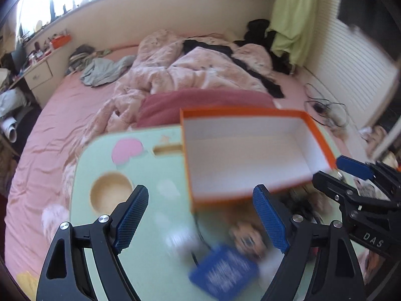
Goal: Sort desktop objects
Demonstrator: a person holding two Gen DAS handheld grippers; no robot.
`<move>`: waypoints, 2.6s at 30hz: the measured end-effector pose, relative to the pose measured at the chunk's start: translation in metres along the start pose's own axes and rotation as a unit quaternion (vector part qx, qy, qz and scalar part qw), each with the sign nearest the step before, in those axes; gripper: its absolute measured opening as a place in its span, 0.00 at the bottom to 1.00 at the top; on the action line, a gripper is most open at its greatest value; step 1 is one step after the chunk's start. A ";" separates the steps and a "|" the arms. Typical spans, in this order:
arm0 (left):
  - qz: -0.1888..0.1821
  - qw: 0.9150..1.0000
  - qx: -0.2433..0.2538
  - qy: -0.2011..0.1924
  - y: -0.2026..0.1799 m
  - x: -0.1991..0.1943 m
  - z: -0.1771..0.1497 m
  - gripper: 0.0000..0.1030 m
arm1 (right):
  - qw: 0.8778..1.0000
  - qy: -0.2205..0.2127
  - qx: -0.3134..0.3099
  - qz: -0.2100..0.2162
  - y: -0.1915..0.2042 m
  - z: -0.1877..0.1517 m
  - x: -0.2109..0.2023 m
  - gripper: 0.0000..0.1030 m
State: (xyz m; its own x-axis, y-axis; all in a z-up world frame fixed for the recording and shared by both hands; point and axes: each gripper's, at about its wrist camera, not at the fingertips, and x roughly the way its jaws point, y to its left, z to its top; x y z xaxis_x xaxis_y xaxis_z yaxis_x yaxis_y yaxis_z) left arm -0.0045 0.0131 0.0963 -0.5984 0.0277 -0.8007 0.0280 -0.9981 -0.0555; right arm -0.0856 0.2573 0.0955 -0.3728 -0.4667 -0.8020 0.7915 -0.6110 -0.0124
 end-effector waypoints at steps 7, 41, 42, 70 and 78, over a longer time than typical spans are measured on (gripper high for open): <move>0.043 0.998 0.038 0.017 -0.022 -0.001 -0.099 0.83 | 0.999 0.036 -0.019 -0.010 0.008 -0.088 -0.019 0.59; 0.044 0.998 0.021 -0.038 -0.028 0.019 -0.131 1.00 | 0.998 0.060 -0.012 -0.008 -0.007 -0.140 0.019 1.00; 0.045 0.998 0.022 -0.038 -0.029 0.019 -0.131 1.00 | 0.998 0.062 -0.012 -0.006 -0.008 -0.140 0.020 1.00; 0.047 0.998 0.022 -0.038 -0.033 0.020 -0.130 1.00 | 0.998 0.063 -0.002 -0.001 -0.006 -0.141 0.021 1.00; 0.048 0.998 0.025 -0.039 -0.035 0.020 -0.129 1.00 | 0.998 0.061 0.005 0.003 -0.007 -0.144 0.022 1.00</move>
State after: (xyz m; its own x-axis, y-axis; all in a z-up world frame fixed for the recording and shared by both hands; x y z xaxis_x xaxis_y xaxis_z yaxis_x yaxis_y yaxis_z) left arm 0.0859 0.0558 0.0049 -0.6550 -0.0700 -0.7524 0.0495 -0.9975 0.0497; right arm -0.0298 0.3428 -0.0079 -0.3055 -0.3887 -0.8692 0.7883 -0.6153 -0.0019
